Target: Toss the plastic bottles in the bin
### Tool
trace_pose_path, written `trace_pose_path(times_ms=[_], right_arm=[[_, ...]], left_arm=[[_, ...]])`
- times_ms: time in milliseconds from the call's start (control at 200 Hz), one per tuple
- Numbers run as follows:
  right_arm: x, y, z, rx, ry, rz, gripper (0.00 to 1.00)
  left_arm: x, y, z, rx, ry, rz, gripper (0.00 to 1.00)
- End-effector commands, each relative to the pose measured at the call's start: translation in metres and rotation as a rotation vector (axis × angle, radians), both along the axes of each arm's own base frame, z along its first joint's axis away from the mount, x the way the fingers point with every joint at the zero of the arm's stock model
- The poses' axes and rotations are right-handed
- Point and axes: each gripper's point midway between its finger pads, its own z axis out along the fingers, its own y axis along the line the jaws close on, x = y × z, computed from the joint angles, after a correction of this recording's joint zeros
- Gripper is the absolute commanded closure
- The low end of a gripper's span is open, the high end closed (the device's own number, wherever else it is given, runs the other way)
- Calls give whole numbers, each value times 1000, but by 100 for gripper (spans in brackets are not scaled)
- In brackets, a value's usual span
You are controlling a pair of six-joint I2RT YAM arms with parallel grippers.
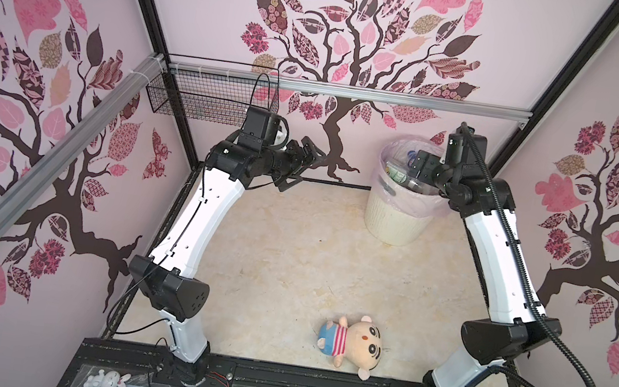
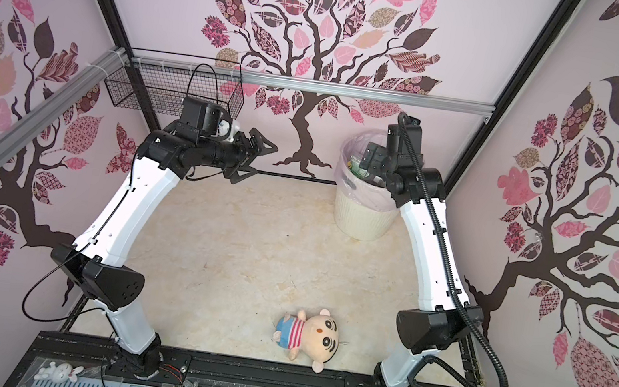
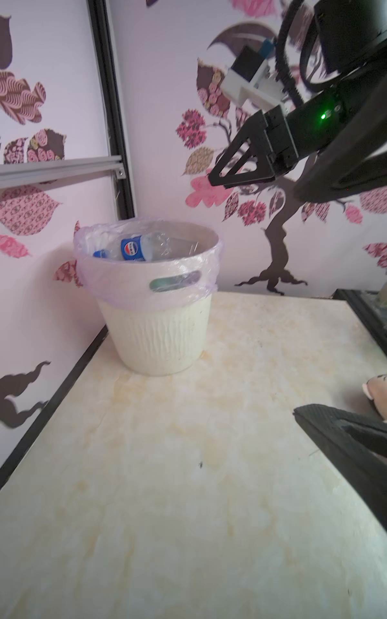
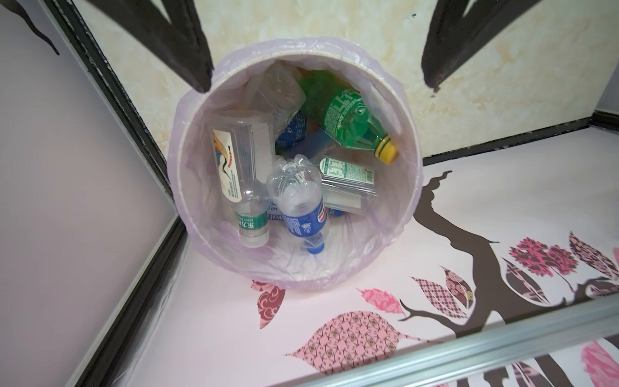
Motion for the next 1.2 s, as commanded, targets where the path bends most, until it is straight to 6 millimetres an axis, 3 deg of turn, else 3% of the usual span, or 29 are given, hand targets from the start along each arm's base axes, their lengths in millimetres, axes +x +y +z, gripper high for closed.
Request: trace_pose_path(times_ms=[0, 115, 255, 345, 375, 445, 565, 695, 815, 960, 1040, 1195], right_arm=[[-13, -10, -4, -12, -26, -35, 0], [-22, -24, -35, -37, -17, -101, 0], [-35, -38, -93, -79, 21, -152, 0], [-43, -49, -131, -113, 83, -194, 0], [-46, -53, -143, -124, 103, -210, 1], [-51, -59, -166, -144, 127, -223, 1], [-61, -69, -201, -172, 167, -247, 1], [-68, -82, -226, -203, 178, -282, 1], [-68, -89, -243, -265, 185, -291, 1], [-63, -100, -265, -249, 174, -324, 1], [-59, -102, -272, -250, 148, -324, 1], [-51, -98, -284, -270, 85, -286, 0]], left_arm=[[4, 46, -10, 259, -52, 142, 3], [14, 84, -29, 426, -30, 285, 3], [15, 134, -56, 595, 62, 439, 3], [11, 160, -61, 646, 23, 529, 3], [7, 169, -76, 662, 24, 547, 3], [1, 186, -84, 678, -62, 600, 3], [-26, 228, -134, 750, -44, 678, 3], [-53, 265, -182, 883, -17, 689, 3], [-66, 287, -224, 979, 17, 660, 3], [-44, 273, -266, 1031, -70, 470, 3], [-40, 281, -290, 1057, -38, 464, 3], [-23, 293, -298, 979, -131, 551, 3]])
